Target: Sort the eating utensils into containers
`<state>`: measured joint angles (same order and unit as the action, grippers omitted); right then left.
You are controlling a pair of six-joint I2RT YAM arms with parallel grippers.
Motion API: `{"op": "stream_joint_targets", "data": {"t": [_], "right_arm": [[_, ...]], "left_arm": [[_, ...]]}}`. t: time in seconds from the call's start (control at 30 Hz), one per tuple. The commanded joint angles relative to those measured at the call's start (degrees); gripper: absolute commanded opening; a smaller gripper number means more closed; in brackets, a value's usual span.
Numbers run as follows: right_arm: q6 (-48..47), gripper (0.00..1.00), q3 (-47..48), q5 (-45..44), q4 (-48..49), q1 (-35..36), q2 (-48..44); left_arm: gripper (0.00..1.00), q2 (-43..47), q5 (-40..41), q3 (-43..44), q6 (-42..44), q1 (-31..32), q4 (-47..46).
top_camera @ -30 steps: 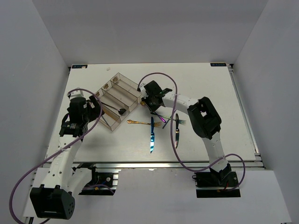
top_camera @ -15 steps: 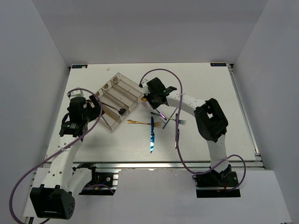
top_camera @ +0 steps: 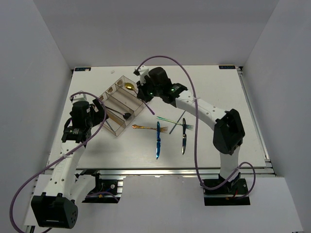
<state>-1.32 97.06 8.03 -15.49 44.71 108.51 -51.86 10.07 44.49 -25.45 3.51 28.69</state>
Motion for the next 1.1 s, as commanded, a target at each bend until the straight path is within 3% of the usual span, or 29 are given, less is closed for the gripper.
{"op": "stream_joint_targets", "data": {"t": [0.0,0.33,0.47,0.8,1.07], "right_arm": [[2.6,0.00,6.3,5.6,8.0,1.9,5.3],[10.5,0.00,27.5,9.4,16.9,2.9,22.6],[13.0,0.00,26.5,11.2,24.3,3.4,24.6],[2.1,0.00,27.8,6.9,25.3,5.5,31.9],[-0.3,0.01,27.5,4.1,25.2,6.4,34.6]], "left_arm": [[0.98,1.6,0.7,0.1,0.3,0.3,-0.5],[0.98,4.2,1.6,-0.1,0.0,0.3,-0.7],[0.98,4.0,0.9,-0.1,0.1,0.2,-0.7],[0.98,4.5,-0.6,-0.2,0.2,0.3,-0.8],[0.98,4.5,-1.4,-0.1,0.4,0.2,-1.0]]}}
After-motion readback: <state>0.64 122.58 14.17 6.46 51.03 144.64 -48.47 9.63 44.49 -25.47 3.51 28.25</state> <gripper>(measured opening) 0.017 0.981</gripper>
